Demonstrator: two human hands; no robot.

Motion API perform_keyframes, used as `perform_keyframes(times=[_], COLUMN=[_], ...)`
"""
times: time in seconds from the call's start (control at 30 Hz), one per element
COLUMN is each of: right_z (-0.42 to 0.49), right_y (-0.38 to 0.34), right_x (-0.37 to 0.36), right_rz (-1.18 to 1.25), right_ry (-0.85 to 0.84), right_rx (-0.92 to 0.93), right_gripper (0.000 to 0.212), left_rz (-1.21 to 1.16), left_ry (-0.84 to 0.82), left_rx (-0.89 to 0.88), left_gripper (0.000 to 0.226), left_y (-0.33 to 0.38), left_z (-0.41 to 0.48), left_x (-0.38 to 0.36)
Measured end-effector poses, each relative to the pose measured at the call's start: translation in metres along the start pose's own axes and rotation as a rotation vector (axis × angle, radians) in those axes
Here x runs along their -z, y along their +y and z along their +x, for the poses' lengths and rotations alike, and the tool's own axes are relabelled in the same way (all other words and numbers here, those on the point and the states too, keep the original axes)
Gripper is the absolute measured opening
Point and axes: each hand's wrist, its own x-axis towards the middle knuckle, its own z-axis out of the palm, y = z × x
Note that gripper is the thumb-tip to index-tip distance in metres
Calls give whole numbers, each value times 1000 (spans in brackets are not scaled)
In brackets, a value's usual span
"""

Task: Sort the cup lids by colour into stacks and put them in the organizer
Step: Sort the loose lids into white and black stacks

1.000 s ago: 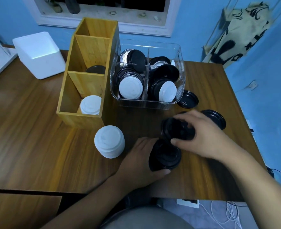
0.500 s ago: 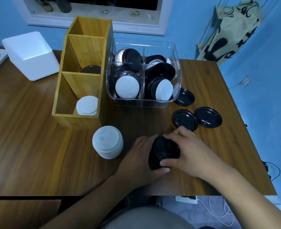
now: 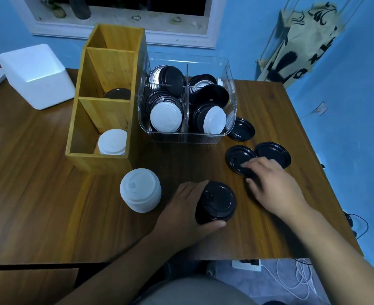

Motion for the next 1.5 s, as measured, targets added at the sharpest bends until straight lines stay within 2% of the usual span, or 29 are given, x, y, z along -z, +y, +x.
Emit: perform_keyframes(times=[0.07,0.13,0.23,0.33,0.4,0.47,0.53,0.63,0.67,0.73,0.87,0.93,1.07,1.13,1.27,1.5], right_z=[1,1,-3,-6,-7,-7,-9,-20,-25,-34,-48,-51,-45,-36,-22,-9], right_y=[6,7,5,5,8,13,17,19,19,23,31,34,24,7,-38,-63], right_x=[-6,0,24,39,33,23,14,0,-2,1,8,2,13,23,21,9], right_rz=[-90,-74,180,598,759,813,690,274,208,225,294,248,372,423,365,218], right_ry=[-33,-2,61,-77,-191,-184,-152,-93,-44,-16,-297,-340,-133,-54,-142,-234], right_rx=[42,79,88,-98,-245,-412,-468,-317,-264,-170,61,101,-2,27,205,205], right_gripper=[34,24,21,21,27,30,28,27,28,34,72,82,80,82,82,85], left_rz=[5,6,11,10,8,14,15,16,19,22,12,14,4,-3,-13,-38], left_ry=[-8,-6,-20,-32,-40,-48,-53,-64,-66,-68,-56,-59,-57,-50,-33,-44], left_rx=[2,3,13,18,18,20,23,29,31,31,28,31,25,24,28,43], left_gripper=[96,96,97,97,97,97,97,98,98,98,95,96,99,102,105,114], left_y=[1,2,2,2,2,3,4,4,4,4,6,6,6,6,4,0], left_z=[-1,0,0,0,-1,-1,0,0,0,-1,-1,-1,-1,-1,0,2], left_x=[1,2,3,3,4,5,5,6,6,6,7,7,7,6,4,2])
